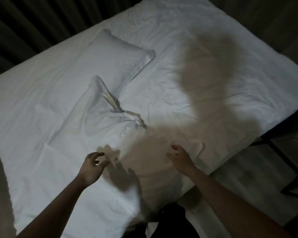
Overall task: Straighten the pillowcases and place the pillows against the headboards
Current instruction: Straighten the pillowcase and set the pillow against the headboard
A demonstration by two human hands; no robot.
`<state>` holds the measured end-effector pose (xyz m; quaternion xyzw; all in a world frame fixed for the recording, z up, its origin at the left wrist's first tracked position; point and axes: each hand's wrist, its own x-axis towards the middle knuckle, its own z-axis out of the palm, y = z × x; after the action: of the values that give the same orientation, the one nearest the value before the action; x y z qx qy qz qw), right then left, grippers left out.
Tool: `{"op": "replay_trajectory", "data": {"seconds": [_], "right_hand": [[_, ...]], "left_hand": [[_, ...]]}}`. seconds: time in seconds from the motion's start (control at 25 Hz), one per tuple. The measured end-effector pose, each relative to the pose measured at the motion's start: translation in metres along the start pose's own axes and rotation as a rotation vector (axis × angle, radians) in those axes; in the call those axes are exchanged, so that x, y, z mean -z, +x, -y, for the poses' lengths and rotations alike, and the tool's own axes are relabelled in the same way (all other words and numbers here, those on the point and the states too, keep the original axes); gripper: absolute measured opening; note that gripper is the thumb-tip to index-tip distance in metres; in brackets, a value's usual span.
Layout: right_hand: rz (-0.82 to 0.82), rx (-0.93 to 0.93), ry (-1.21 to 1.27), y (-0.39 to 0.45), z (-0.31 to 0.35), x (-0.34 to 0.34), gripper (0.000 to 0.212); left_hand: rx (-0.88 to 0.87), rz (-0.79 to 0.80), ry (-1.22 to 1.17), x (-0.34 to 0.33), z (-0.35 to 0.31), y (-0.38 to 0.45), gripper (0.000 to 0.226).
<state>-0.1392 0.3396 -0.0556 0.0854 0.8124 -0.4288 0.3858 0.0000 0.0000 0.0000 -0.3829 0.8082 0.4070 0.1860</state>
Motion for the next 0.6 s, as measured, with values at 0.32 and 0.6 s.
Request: {"op": "replay_trajectory", "data": {"seconds": [0.32,0.6], "right_hand": [[0.034,-0.01,-0.279,0.09,0.028,-0.025,0.094],[0.192,-0.031,-0.411,0.083,0.04,-0.043,0.1]], "left_hand": [[0.052,0.086,0.149,-0.009,0.016,0.02,0.067],[0.03,0.109,0.122,-0.012,0.023,0.02,0.048]]}}
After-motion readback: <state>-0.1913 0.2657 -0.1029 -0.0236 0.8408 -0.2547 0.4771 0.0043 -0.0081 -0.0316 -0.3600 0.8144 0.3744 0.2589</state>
